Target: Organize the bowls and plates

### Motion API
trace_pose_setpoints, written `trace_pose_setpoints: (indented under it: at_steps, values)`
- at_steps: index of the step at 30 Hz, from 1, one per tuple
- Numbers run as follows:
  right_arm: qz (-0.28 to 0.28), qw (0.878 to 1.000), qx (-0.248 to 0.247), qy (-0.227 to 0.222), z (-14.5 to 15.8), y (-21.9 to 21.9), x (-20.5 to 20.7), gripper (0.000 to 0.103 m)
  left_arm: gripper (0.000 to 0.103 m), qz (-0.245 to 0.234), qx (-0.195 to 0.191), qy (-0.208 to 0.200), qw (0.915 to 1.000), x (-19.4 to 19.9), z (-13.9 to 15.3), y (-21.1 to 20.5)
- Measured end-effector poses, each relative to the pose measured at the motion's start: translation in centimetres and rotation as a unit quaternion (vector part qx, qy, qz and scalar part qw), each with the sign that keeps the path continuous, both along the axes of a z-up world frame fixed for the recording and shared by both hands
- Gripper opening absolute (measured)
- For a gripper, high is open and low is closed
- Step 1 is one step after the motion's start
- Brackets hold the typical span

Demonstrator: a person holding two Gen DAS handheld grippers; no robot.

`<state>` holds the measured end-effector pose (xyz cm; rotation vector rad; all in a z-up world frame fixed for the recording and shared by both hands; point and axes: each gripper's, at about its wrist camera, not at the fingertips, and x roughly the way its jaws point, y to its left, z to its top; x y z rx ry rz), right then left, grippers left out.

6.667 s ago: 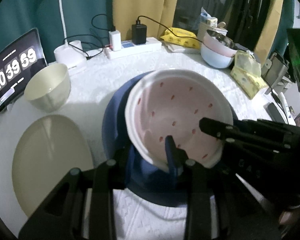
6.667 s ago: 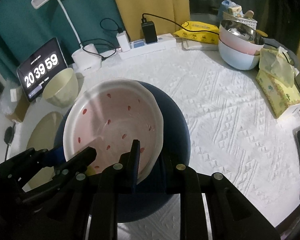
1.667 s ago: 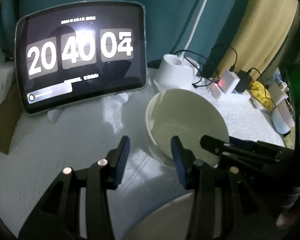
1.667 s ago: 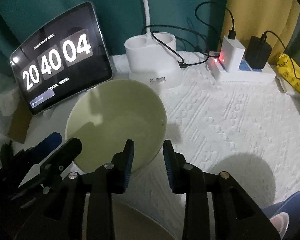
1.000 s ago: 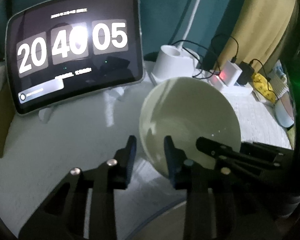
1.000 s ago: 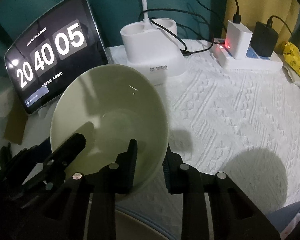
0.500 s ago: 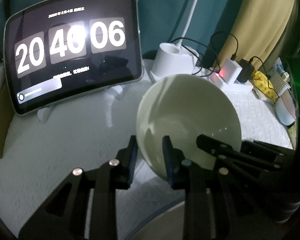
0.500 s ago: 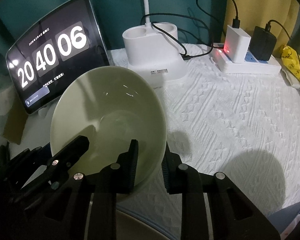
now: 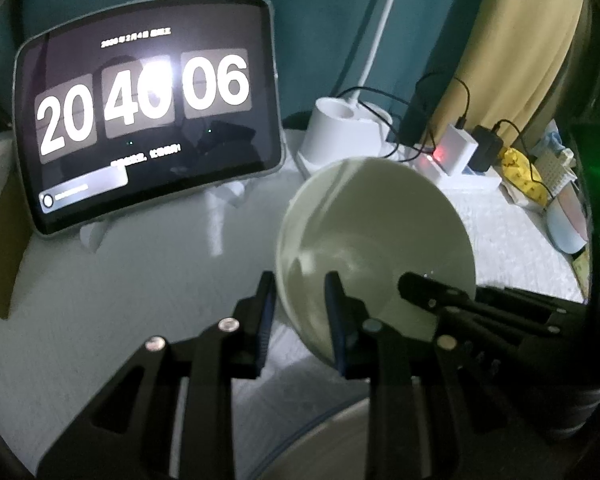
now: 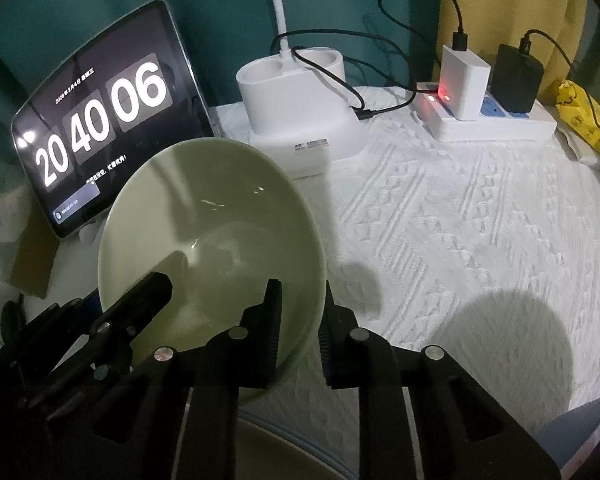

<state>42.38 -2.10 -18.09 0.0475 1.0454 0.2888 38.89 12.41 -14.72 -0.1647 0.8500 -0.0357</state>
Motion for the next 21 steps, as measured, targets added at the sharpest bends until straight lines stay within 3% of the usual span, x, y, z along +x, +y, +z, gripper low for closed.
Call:
trace_pose_setpoints:
  at_steps: [21]
  values:
    - [-0.002,0.999,0.012,-0.05,4.2,-1.1,-1.8,0.014,0.025,-0.005,0.004,-0.041,0.9991,-2.5,3.3,-0.8]
